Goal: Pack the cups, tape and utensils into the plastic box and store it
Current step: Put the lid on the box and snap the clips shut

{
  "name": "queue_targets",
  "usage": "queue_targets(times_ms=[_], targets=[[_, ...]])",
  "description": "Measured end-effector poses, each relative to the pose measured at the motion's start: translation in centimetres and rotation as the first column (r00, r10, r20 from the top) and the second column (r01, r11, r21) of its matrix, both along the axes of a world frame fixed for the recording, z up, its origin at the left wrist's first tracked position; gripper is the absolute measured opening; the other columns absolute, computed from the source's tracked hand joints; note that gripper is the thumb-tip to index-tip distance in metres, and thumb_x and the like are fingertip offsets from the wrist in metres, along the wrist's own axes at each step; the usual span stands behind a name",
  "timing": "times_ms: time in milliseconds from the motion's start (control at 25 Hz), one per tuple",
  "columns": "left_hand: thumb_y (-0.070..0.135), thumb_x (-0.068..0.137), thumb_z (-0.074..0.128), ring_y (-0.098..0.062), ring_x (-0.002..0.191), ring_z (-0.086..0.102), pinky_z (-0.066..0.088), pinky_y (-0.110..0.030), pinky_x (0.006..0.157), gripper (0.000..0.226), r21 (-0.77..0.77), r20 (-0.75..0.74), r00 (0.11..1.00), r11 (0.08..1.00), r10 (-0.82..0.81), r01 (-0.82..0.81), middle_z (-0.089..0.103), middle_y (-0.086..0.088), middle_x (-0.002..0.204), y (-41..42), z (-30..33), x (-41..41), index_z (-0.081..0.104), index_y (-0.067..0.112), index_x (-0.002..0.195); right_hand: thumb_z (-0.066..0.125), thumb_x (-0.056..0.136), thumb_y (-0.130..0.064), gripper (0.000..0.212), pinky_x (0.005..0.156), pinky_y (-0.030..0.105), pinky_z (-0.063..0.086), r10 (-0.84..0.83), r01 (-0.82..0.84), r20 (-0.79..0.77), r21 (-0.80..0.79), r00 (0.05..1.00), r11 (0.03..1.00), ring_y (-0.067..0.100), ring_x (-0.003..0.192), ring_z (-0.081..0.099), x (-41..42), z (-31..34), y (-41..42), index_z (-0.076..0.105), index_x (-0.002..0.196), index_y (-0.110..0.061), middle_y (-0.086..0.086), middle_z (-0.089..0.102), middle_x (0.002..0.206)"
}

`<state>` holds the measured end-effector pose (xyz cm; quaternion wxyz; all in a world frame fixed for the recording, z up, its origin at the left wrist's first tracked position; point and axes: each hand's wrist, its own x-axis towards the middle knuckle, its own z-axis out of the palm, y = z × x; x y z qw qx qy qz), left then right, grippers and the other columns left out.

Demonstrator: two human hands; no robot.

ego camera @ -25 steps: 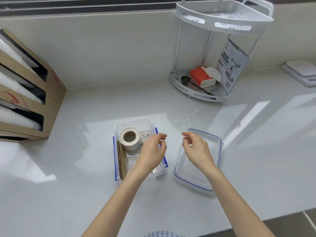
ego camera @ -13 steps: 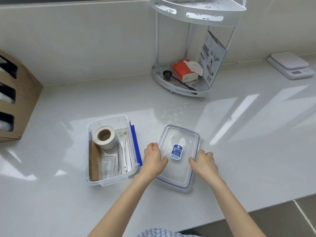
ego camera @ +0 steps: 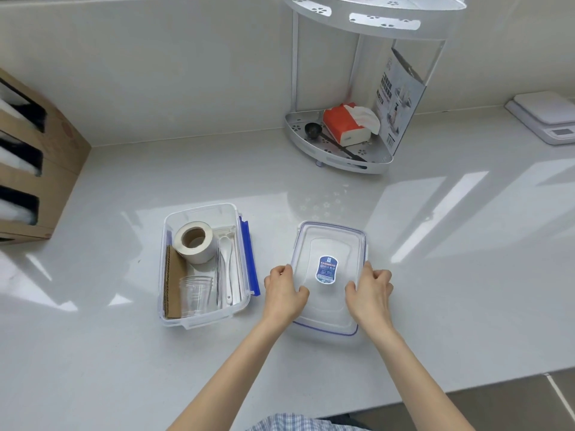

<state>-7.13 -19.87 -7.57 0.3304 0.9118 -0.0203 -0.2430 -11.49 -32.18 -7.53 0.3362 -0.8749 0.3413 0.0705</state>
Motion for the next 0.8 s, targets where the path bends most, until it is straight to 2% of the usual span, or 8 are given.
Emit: queue_targets(times_ms=[160, 280, 360, 440, 480, 560, 720, 800], targets=[[0.007, 0.085, 0.043, -0.027, 0.128, 0.035, 0.031, -0.032, 0.105, 0.046, -0.175, 0.115, 0.991, 0.983, 0.070, -0.049, 0.037, -0.012, 0.141, 0.5, 1.2, -0.3, 0.039, 0.005, 0.131, 0.039, 0.092, -0.003, 0.049, 0.101, 0.038, 0.031, -0.060, 0.056, 0.179, 0.028, 0.982, 0.998, 0.040, 0.120, 0.030, 1.0, 1.8, -0.9, 0.031, 0.140, -0.004, 0.023, 0.032, 0.130], [0.005, 0.084, 0.046, -0.022, 0.122, 0.043, 0.037, -0.037, 0.105, 0.045, -0.324, 0.242, 0.956, 0.943, 0.166, -0.081, 0.044, -0.008, 0.135, 1.4, 2.8, -0.1, 0.044, 0.008, 0.130, 0.036, 0.091, -0.002, 0.048, 0.101, 0.036, 0.031, -0.075, 0.062, 0.276, 0.057, 0.958, 0.996, 0.038, 0.119, 0.033, 1.9, 3.2, -0.7, 0.038, 0.138, -0.008, 0.022, 0.036, 0.128], [0.005, 0.085, 0.049, -0.015, 0.109, 0.050, 0.039, -0.023, 0.101, 0.043, -0.397, 0.320, 0.919, 0.914, 0.229, -0.089, 0.044, -0.005, 0.127, 2.4, 3.8, 0.0, 0.046, 0.008, 0.128, 0.037, 0.091, -0.003, 0.045, 0.101, 0.033, 0.032, -0.090, 0.055, 0.325, 0.115, 0.942, 0.992, 0.038, 0.118, 0.039, 2.5, 3.9, 0.2, 0.041, 0.135, -0.010, 0.019, 0.038, 0.122], [0.005, 0.084, 0.052, -0.003, 0.088, 0.050, 0.036, -0.002, 0.084, 0.041, -0.442, 0.357, 0.883, 0.888, 0.305, -0.128, 0.041, 0.000, 0.116, 3.8, 4.5, 0.1, 0.047, 0.009, 0.124, 0.039, 0.091, -0.005, 0.042, 0.097, 0.029, 0.034, -0.078, 0.018, 0.355, 0.169, 0.932, 0.985, 0.036, 0.114, 0.045, 3.0, 4.4, 1.7, 0.045, 0.132, -0.010, 0.010, 0.037, 0.110], [0.005, 0.084, 0.053, -0.003, 0.084, 0.048, 0.037, -0.003, 0.079, 0.039, -0.451, 0.357, 0.869, 0.878, 0.343, -0.161, 0.040, 0.001, 0.114, 4.6, 4.7, 0.2, 0.048, 0.009, 0.122, 0.039, 0.091, -0.006, 0.041, 0.094, 0.026, 0.034, -0.065, -0.003, 0.361, 0.184, 0.930, 0.983, 0.034, 0.113, 0.047, 3.1, 4.5, 2.6, 0.046, 0.131, -0.011, 0.005, 0.034, 0.106], [0.007, 0.084, 0.054, -0.011, 0.087, 0.049, 0.039, -0.014, 0.079, 0.035, -0.453, 0.338, 0.843, 0.857, 0.419, -0.245, 0.041, 0.003, 0.112, 6.7, 4.8, 0.5, 0.050, 0.011, 0.119, 0.040, 0.092, -0.007, 0.042, 0.091, 0.023, 0.032, -0.019, -0.058, 0.361, 0.202, 0.932, 0.978, 0.031, 0.112, 0.049, 3.7, 4.5, 4.7, 0.044, 0.134, -0.013, 0.001, 0.031, 0.106], [0.009, 0.085, 0.053, -0.019, 0.103, 0.050, 0.039, -0.025, 0.091, 0.033, -0.428, 0.311, 0.796, 0.824, 0.520, -0.371, 0.042, 0.003, 0.110, 10.7, 4.7, 1.1, 0.051, 0.010, 0.118, 0.043, 0.092, -0.010, 0.046, 0.102, 0.028, 0.036, 0.074, -0.165, 0.359, 0.228, 0.930, 0.960, 0.024, 0.113, 0.050, 5.0, 4.6, 8.5, 0.039, 0.138, -0.012, -0.001, 0.032, 0.109], [0.008, 0.085, 0.053, -0.023, 0.110, 0.049, 0.037, -0.028, 0.095, 0.032, -0.427, 0.291, 0.775, 0.801, 0.561, -0.420, 0.046, -0.002, 0.113, 12.6, 4.3, 1.3, 0.052, 0.009, 0.117, 0.045, 0.092, -0.010, 0.046, 0.105, 0.031, 0.039, 0.123, -0.215, 0.365, 0.225, 0.923, 0.950, 0.019, 0.107, 0.050, 5.6, 4.6, 10.0, 0.039, 0.138, -0.011, -0.002, 0.033, 0.109]])
